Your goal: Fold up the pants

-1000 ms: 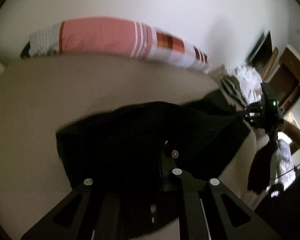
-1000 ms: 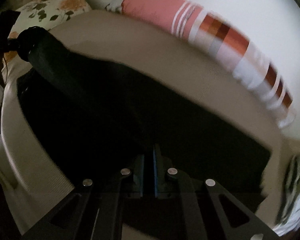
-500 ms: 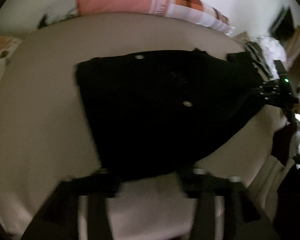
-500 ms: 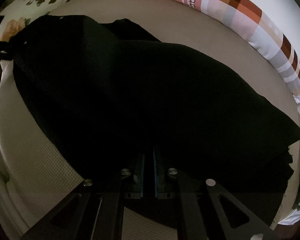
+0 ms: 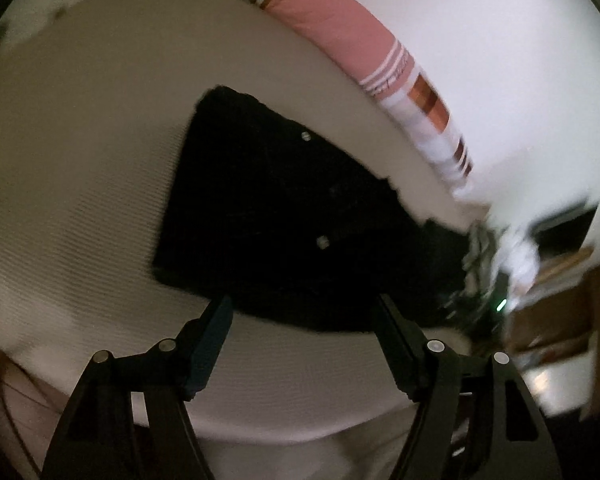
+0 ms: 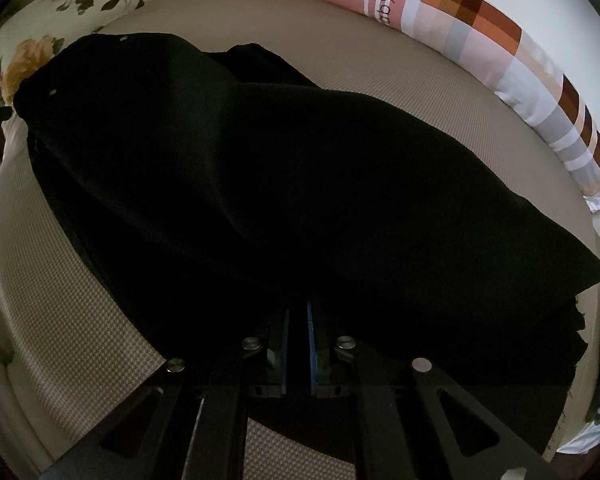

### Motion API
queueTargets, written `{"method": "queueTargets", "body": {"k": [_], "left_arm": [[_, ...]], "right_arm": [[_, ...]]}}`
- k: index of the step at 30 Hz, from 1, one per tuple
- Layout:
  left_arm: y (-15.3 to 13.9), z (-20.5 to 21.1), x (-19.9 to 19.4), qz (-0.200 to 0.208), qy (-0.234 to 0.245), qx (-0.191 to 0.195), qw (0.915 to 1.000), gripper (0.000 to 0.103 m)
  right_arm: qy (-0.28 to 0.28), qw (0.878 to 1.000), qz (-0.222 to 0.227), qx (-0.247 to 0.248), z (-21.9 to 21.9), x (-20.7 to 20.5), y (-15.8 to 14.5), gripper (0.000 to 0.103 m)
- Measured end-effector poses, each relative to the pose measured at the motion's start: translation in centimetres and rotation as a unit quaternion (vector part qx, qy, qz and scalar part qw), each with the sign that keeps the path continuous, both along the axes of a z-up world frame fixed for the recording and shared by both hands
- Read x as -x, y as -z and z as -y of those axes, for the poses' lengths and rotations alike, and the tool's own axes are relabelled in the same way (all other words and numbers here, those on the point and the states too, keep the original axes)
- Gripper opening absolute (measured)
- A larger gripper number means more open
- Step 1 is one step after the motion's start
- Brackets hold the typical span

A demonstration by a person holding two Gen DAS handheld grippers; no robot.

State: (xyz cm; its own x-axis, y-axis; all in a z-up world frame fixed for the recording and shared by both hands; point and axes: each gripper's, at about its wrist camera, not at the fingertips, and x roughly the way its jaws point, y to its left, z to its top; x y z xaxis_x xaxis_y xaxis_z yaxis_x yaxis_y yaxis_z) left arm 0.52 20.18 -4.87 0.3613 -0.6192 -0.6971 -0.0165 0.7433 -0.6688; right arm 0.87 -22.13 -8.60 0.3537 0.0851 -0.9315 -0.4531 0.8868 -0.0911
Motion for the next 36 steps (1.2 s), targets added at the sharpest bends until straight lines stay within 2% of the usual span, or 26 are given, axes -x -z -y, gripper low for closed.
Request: {"method": "queueTargets", "body": {"k": [4,5,6,8,9,11,13,16,20,22,25,28,31,33,36], "left_arm": [[1.5,0.2,-1.4,-0.039,-0.042,0.032,0.9978,0.070],[1.9,0.3,-1.7,-0.045,-0.052,0.032,0.9971,0.062],[2.1,0.3,-2.0,-0.047,-0.063,0.023,0.9967,0.044],[2.0,0.1,-2.5,-0.041,-0.072,0.004,0.9966,0.023],[1.7,0.1,-2.8,-0.037,-0.070,-0.005,0.9968,0.018],[0.4,0.2,-3.3,-0.016,-0.063,-0.026,0.9976,0.017],[-1.6,0.7,-4.2,0.023,-0.038,-0.067,0.9968,0.017],[-2.7,1.1,-4.9,0.051,0.004,-0.110,0.9926,0.017],[-0.3,1.1,-4.8,0.028,0.049,-0.163,0.9850,0.017],[1.3,1.3,-4.0,0.020,0.069,-0.195,0.9782,0.017],[2.5,2.2,-2.9,0.036,0.083,-0.237,0.9674,0.019],[2.4,3.1,-2.1,0.055,0.078,-0.268,0.9585,0.023],[1.4,3.7,-1.4,0.070,0.064,-0.303,0.9482,0.042],[0.0,4.1,-0.8,0.093,0.059,-0.325,0.9392,0.056],[-2.1,4.9,0.5,0.141,0.061,-0.357,0.9215,0.056]], "right_arm": [[0.005,1.000,0.005,-0.002,0.2,0.2,-0.1,0.006],[0.007,1.000,0.006,-0.004,0.2,0.3,-0.2,0.006],[0.009,1.000,0.007,-0.004,0.2,0.4,-0.3,0.006],[0.013,1.000,0.013,-0.008,0.4,0.7,-0.9,0.006],[0.014,1.000,0.015,-0.010,0.4,0.8,-1.3,0.006],[0.012,1.000,0.016,-0.018,0.3,1.2,-2.7,0.006],[0.008,0.999,0.023,-0.021,0.0,1.8,-3.9,0.006],[0.008,0.999,0.015,-0.031,-0.5,3.0,-4.4,0.006],[0.015,0.999,-0.017,-0.047,-0.7,4.1,-2.5,0.006],[0.018,0.998,-0.035,-0.049,-1.0,4.5,-1.2,0.007],[0.017,0.998,-0.036,-0.043,-1.2,4.4,-0.4,0.007],[0.030,0.997,-0.043,-0.062,-0.7,3.9,-0.5,0.009],[0.044,0.995,-0.040,-0.075,-0.3,3.7,-0.6,0.014],[0.055,0.994,-0.032,-0.084,0.0,3.7,-0.7,0.014],[0.060,0.994,-0.022,-0.092,0.1,3.9,-1.1,0.015]]}}
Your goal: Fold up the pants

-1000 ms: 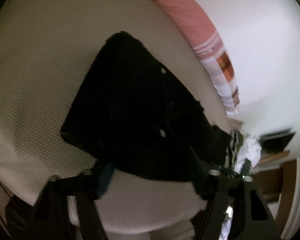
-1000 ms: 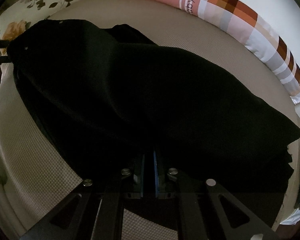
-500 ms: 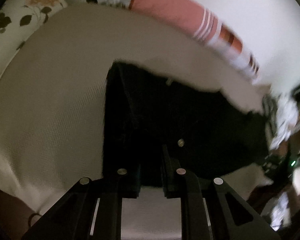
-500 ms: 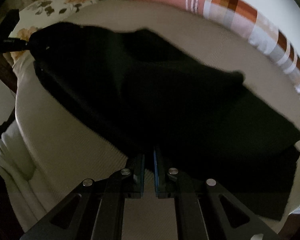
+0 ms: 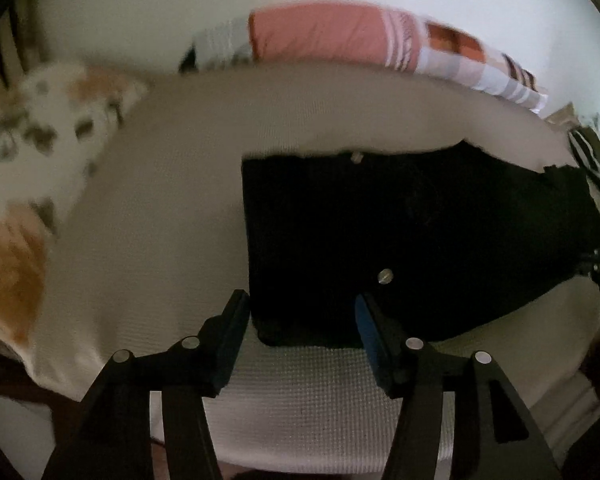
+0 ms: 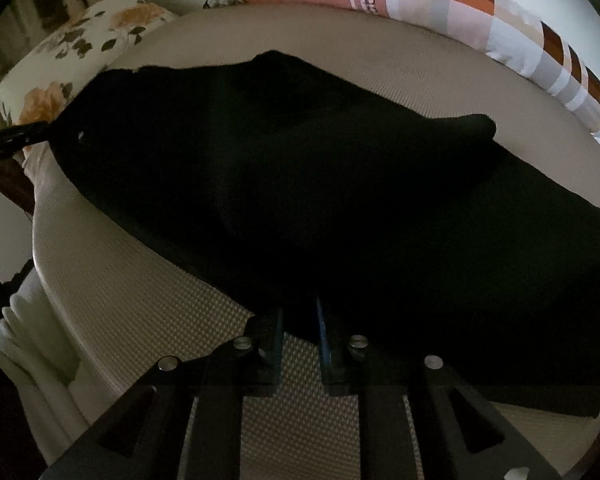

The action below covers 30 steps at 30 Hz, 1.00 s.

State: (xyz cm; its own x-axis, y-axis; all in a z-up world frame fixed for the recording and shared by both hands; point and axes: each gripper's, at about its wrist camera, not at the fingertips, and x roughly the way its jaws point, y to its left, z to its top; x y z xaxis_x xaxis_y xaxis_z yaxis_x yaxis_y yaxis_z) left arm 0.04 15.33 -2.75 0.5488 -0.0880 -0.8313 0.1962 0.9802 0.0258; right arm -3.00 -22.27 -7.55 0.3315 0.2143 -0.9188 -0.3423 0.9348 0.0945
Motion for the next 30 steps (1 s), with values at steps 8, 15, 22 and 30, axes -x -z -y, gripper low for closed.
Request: {"method": "queueTargets", "body": {"k": [8,15,22,30], "left_arm": [[-1.7,9.9,2.0,0.042,0.156,0.020,0.9867,0.057],[1.0,19.6,1.4,0.021,0.263,0.041,0.9638,0.057],[3.1,26.5,0.2,0.010,0.307,0.035,0.9510,0.057],[4.1,29.7,-1.4,-0.003,0.302,0.020,0.9530,0.007]], "right_arm": [[0.018,0.999,0.016,-0.025,0.4,-0.4,-0.8,0.016],[0.023,0.999,0.030,-0.029,0.4,-0.9,-1.4,0.016],[0.040,0.997,0.042,-0.057,0.9,-1.0,-2.3,0.016],[0.067,0.992,0.064,-0.088,3.2,-0.7,-3.8,0.025]]}}
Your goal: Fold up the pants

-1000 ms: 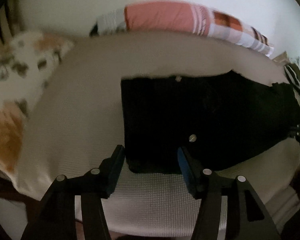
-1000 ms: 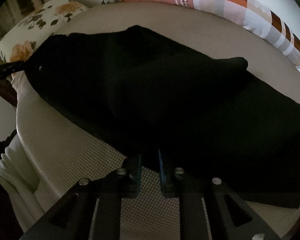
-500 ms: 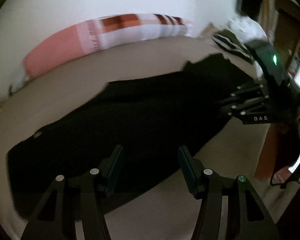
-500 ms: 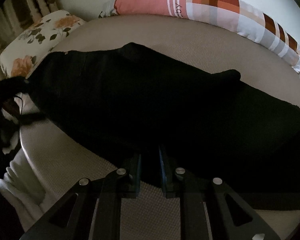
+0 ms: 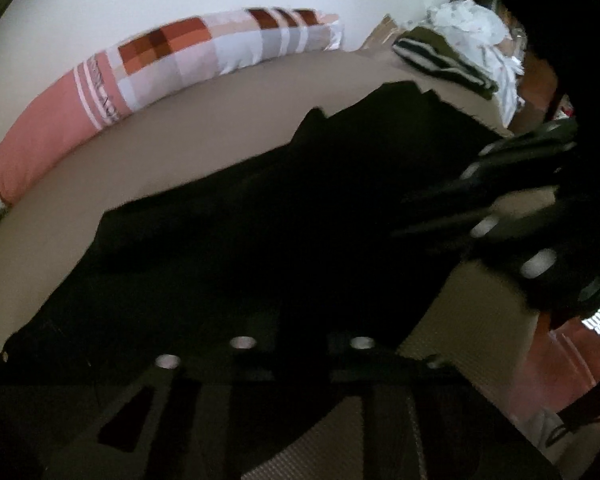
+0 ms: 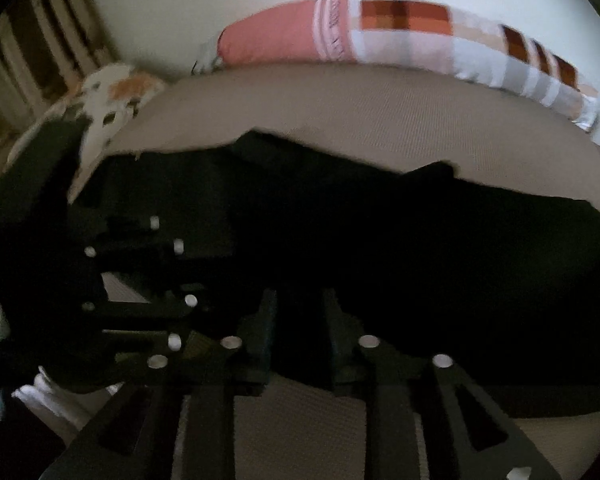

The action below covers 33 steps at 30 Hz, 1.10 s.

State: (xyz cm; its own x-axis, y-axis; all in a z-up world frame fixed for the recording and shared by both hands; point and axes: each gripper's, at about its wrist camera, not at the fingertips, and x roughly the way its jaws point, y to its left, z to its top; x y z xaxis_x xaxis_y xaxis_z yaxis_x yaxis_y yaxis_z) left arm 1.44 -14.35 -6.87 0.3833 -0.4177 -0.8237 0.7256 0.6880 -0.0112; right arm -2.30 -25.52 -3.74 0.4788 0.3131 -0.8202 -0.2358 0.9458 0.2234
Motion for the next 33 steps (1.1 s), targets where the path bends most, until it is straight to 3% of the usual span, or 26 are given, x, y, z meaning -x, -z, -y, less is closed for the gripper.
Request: {"method": "queueTargets", "body": {"k": [4,6,8,11,18,19,20,21,24,28,33], "left_arm": [[0.0,-0.3,0.1,-0.010,-0.008,0.013,0.9998,0.005],[-0.1,-0.2,0.4,-0.007,-0.007,0.012,0.9999,0.005],[-0.1,-0.2,0.6,-0.006,-0.006,0.011,0.9999,0.005],[-0.1,-0.4,0.7,-0.007,-0.009,0.016,0.9998,0.005],[-0.1,-0.7,0.6,-0.019,-0.024,0.031,0.9990,0.005],[0.0,-0.8,0.6,-0.021,-0.025,0.033,0.9989,0.005],[0.0,-0.9,0.6,-0.022,-0.027,0.035,0.9988,0.005],[0.0,-0.9,0.6,-0.023,-0.028,0.036,0.9987,0.005],[0.0,-1.0,0.5,-0.025,-0.032,0.040,0.9984,0.005],[0.0,-1.5,0.3,-0.036,-0.041,0.053,0.9971,0.005],[0.3,-2.1,-0.1,-0.051,-0.059,0.064,0.9949,0.005]], "right_arm": [[0.088,0.996,0.014,-0.027,5.6,0.1,-0.5,0.037],[0.140,0.989,0.010,-0.043,8.8,0.1,-0.1,0.037],[0.223,0.973,0.000,-0.063,13.5,-0.1,0.9,0.040],[0.302,0.949,-0.026,-0.083,18.2,-0.7,2.3,0.044],[0.370,0.915,-0.053,-0.153,22.8,-2.8,5.2,0.044],[0.372,0.912,-0.052,-0.162,23.0,-3.4,5.4,0.036],[0.373,0.912,-0.048,-0.162,22.9,-3.4,5.4,0.014],[0.373,0.913,-0.046,-0.158,22.9,-3.7,5.0,0.009],[0.356,0.922,-0.037,-0.148,22.0,-5.8,3.3,0.009],[0.319,0.942,-0.038,-0.100,19.3,-10.8,1.4,0.009],[0.269,0.957,-0.070,-0.084,16.0,-17.0,2.6,0.017]]}}
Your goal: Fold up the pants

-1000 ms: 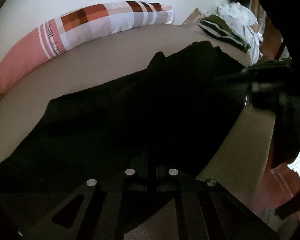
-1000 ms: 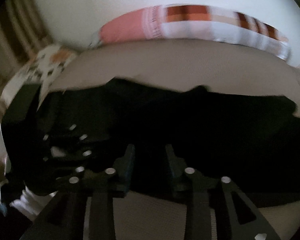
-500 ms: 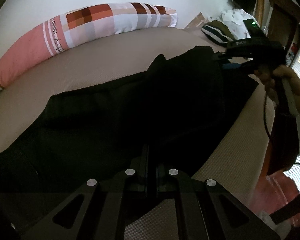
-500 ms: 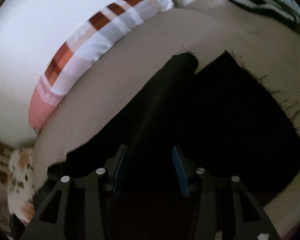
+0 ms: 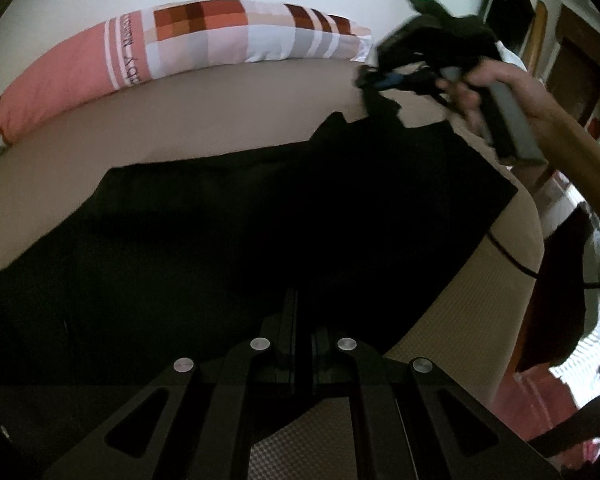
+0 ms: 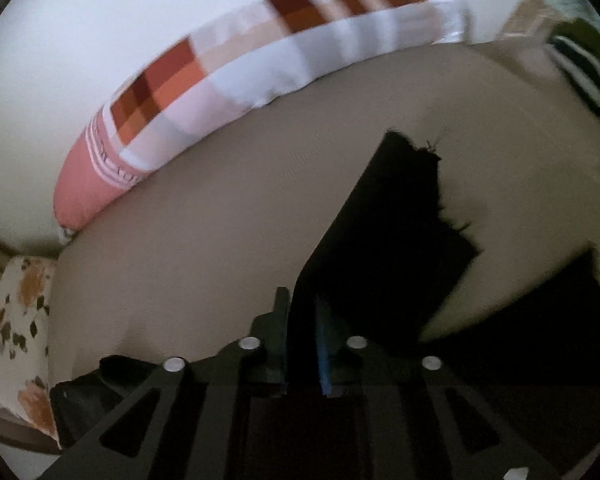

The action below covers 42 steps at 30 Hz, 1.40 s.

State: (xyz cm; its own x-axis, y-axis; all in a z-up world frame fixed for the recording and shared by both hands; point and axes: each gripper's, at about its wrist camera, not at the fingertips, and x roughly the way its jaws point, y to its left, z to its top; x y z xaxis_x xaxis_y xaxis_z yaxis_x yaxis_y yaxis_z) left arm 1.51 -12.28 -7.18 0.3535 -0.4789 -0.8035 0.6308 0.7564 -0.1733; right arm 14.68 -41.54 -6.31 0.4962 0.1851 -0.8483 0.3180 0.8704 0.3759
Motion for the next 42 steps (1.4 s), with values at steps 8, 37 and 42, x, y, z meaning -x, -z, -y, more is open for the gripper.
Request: {"method": "queueTargets", "body": {"k": [8,37,42], "left_arm": [[0.8,-0.4,-0.3,-0.024,-0.016,0.013,0.9995,0.005],[0.8,-0.4,-0.6,-0.041,-0.029,0.016,0.9986,0.005],[0.5,0.2,-0.1,-0.027,-0.027,0.003,0.9993,0.005]], "right_arm": [[-0.009,0.999,0.042,-0.025,1.8,0.6,-2.5,0.025],[0.119,0.984,0.068,-0.115,11.1,3.0,0.9,0.005],[0.134,0.987,0.091,-0.002,12.2,8.9,-4.3,0.004]]}}
